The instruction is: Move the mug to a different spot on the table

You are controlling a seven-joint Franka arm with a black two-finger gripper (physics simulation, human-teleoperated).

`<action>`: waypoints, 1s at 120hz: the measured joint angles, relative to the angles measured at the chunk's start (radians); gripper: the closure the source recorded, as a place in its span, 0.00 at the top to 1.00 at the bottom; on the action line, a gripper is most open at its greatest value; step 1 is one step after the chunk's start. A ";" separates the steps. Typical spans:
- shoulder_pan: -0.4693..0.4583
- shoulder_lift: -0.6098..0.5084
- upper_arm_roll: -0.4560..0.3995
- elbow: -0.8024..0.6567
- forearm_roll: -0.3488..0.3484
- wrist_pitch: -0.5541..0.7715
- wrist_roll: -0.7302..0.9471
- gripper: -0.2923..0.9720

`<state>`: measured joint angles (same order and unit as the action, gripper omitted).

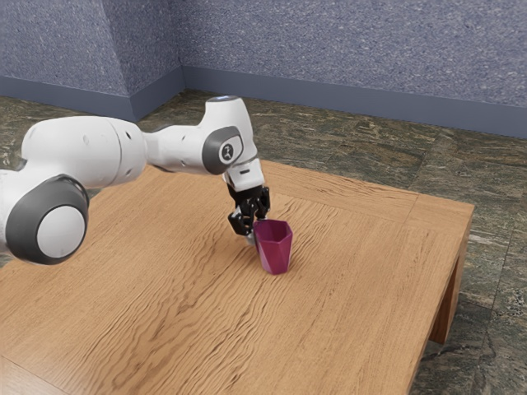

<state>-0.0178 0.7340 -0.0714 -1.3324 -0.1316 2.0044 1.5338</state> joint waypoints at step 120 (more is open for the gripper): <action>0.126 -0.341 0.000 -0.501 -0.339 0.354 0.110 0.16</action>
<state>0.1085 0.3928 -0.0711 -1.8331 -0.4707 2.3585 1.6436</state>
